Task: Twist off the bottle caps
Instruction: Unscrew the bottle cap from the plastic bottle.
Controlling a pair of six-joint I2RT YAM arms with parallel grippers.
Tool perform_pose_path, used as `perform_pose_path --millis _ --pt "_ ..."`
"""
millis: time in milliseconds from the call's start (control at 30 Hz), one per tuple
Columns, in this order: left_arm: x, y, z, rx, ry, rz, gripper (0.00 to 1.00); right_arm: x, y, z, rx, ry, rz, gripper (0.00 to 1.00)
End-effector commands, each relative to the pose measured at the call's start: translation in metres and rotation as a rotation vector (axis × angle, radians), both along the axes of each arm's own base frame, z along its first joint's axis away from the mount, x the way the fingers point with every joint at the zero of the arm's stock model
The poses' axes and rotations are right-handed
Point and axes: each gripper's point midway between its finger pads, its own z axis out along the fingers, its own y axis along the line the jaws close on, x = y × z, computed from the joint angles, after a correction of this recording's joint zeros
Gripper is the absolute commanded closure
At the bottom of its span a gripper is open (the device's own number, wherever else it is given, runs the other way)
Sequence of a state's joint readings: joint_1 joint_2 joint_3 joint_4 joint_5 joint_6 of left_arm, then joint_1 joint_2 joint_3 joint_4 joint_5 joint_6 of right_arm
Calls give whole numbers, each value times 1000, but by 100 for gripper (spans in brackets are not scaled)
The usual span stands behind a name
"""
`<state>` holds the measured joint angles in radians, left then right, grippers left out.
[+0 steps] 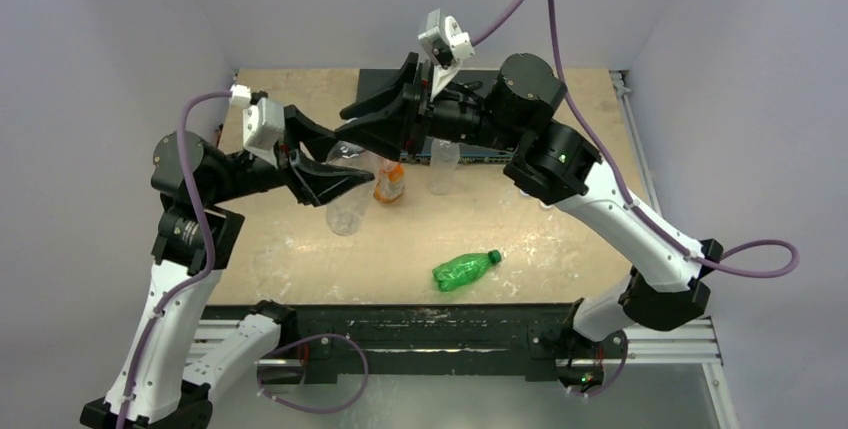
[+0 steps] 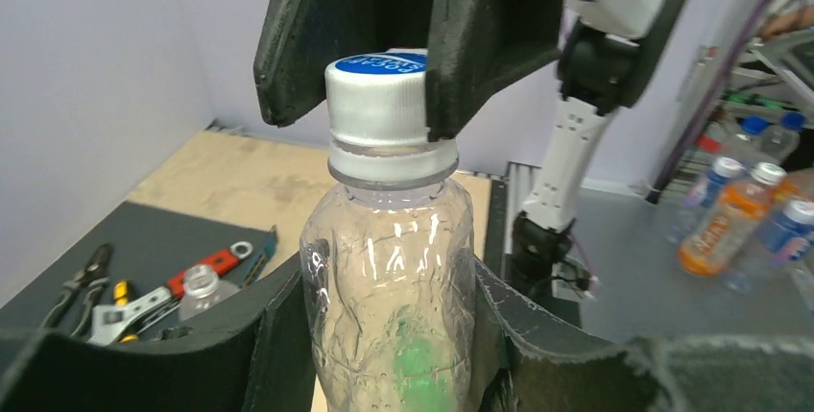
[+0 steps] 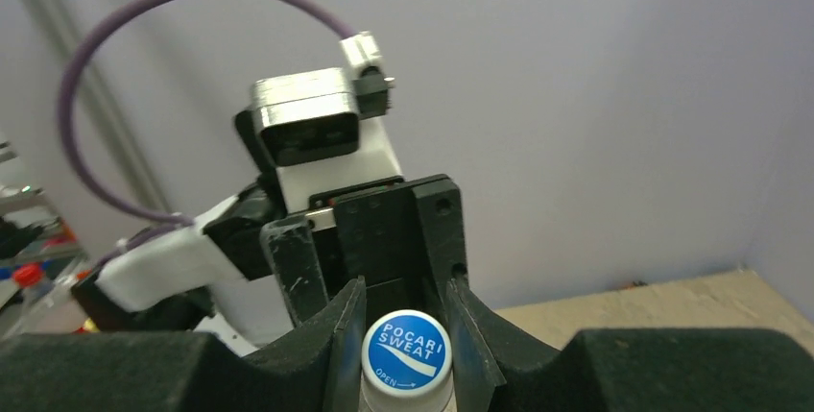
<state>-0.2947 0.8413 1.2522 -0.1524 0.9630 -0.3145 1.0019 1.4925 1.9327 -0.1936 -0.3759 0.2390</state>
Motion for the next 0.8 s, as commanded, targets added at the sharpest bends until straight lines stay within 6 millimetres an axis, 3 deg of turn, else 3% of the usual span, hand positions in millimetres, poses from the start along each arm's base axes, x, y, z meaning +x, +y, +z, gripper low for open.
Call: perform_pose_path --millis 0,133,333,367,400,433,467,600,767 --pt "-38 -3 17 -21 -9 -169 100 -58 -33 43 72 -228 262 100" --pt "-41 -5 13 -12 22 -206 100 -69 -38 44 48 -265 335 100" --pt "-41 -4 12 -10 10 -199 100 -49 -40 39 37 -240 242 100" --pt "-40 -4 11 -8 14 -194 100 -44 -39 38 36 -227 220 82" --pt "-38 -4 10 -6 10 -181 100 -38 -38 38 36 -210 184 53" --pt "-33 -3 8 -3 3 -155 100 -27 -37 38 38 -186 128 31" --pt "-25 -2 6 -1 0 -111 100 -14 -38 39 43 -155 56 21" --pt "11 10 -3 31 -47 104 100 40 -49 47 71 -5 -245 13" --pt "52 33 -13 47 -88 364 100 56 -36 30 72 105 -361 9"
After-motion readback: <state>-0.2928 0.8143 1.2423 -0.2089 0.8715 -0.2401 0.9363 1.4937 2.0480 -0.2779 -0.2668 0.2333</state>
